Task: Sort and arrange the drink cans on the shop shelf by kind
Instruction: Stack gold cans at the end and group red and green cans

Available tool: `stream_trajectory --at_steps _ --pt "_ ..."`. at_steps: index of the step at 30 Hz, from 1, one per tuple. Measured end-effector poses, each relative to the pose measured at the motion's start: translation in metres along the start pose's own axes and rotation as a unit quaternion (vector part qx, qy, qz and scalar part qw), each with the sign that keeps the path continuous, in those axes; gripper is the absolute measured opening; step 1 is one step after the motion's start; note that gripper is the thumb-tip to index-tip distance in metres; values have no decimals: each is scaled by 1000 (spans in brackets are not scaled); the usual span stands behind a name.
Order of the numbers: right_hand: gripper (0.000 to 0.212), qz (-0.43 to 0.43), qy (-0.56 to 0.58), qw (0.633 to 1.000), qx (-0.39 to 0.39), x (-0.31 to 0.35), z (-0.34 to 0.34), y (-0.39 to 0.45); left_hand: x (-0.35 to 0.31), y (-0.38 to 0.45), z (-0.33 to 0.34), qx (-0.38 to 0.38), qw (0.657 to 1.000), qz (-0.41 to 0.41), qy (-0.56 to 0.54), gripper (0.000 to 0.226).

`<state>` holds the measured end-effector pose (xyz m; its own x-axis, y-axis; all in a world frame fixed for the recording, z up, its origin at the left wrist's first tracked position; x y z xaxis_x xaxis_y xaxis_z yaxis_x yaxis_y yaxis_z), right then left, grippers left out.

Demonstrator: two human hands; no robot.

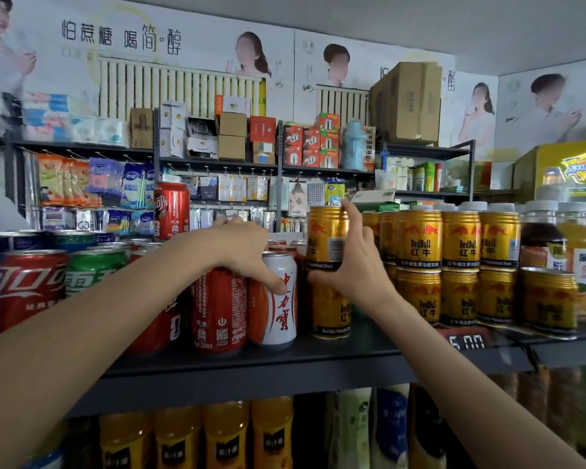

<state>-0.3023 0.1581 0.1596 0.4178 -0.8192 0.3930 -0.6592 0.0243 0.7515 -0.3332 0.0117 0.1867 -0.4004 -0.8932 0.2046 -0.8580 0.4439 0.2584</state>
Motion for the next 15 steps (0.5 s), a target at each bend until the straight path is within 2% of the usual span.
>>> stream_trajectory --at_steps 4,7,11,15 --pt "117 42 -57 997 -16 -20 -24 -7 -5 0 -5 13 1000 -2 20 90" --pt "116 60 -101 993 -23 -29 -36 -12 -28 6 -20 -16 999 51 -7 98" --pt "114 52 -212 976 -24 -27 -44 -16 -58 22 -38 -71 986 132 -75 70" --pt "112 50 -292 954 -31 -24 -49 -16 -66 48 -37 -60 978 164 -118 43"
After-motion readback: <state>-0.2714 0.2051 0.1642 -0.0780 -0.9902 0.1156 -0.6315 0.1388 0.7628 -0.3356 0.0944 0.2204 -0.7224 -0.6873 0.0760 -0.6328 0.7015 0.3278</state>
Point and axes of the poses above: each hand's wrist, its own y-axis towards the middle knuckle, its own z-axis out of the palm, x = y × z, the point moved 7 cm from there along y, towards the middle knuckle, and after that the axes turned 2 degrees about -y, right-handed, at the moved point
